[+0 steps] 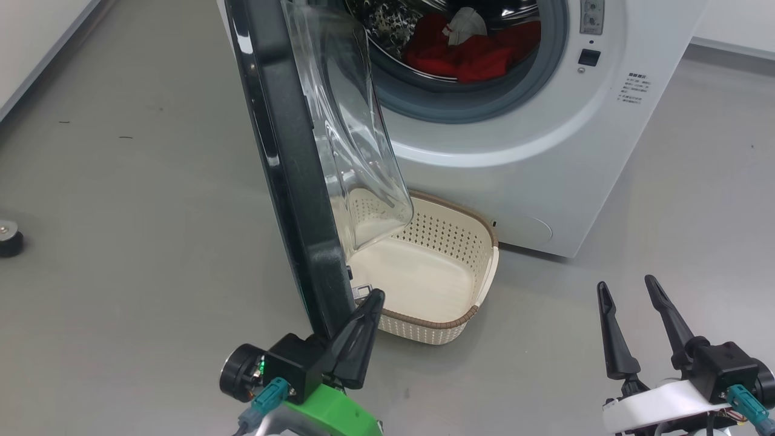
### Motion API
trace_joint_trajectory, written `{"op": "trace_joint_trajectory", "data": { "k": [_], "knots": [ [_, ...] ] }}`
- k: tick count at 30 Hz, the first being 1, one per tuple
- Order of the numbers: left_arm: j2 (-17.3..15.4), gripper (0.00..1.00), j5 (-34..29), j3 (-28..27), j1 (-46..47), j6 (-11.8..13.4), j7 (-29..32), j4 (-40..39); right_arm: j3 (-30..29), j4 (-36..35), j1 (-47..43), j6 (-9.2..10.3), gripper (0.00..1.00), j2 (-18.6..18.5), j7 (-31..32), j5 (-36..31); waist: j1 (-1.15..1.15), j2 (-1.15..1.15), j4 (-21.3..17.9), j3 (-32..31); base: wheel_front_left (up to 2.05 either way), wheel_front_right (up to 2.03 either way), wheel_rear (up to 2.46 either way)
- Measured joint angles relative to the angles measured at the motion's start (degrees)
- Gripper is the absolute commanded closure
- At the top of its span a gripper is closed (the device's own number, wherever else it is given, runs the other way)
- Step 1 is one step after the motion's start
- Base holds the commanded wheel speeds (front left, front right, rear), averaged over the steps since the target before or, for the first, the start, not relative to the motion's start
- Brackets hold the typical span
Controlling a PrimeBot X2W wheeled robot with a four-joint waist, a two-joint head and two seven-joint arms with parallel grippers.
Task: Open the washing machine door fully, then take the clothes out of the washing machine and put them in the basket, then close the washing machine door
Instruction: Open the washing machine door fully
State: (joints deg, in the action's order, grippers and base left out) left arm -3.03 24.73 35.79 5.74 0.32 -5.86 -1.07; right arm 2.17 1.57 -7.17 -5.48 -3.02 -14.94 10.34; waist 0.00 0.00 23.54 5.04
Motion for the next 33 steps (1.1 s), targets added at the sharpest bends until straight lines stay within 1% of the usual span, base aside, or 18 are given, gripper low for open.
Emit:
{"op": "trace_joint_trajectory", "data": {
  "k": [3, 11, 30, 33],
  "knots": [
    [0.0, 1.0, 0.0, -0.85, 0.01, 0.83, -0.02, 0.82, -0.09, 0.02, 0.0, -0.01, 0.0, 0.12, 0.0, 0.0, 0.0, 0.0, -0.04, 0.13, 0.0, 0.0, 0.0],
    [0.07, 1.0, 0.01, -2.29, 0.04, 1.9, -0.36, 2.68, -0.41, 0.07, 0.0, -0.3, 0.0, 0.24, 0.0, 0.0, 0.0, 0.0, -0.03, 0.53, 0.0, 0.0, 0.0],
    [0.49, 1.0, 2.03, -5.75, -0.49, 4.04, -4.26, 5.06, -1.29, 0.18, 0.01, -0.54, 0.0, 0.47, 0.0, 0.0, 0.0, 0.0, 0.82, 0.77, 0.0, 0.0, 0.0],
    [0.48, 1.0, 2.37, -6.78, -1.18, 4.79, -5.05, 5.48, -1.43, 0.19, 0.01, -0.7, 0.0, 0.48, 0.0, 0.0, 0.0, 0.0, 1.11, 0.8, 0.0, 0.0, 0.0]
  ]
}}
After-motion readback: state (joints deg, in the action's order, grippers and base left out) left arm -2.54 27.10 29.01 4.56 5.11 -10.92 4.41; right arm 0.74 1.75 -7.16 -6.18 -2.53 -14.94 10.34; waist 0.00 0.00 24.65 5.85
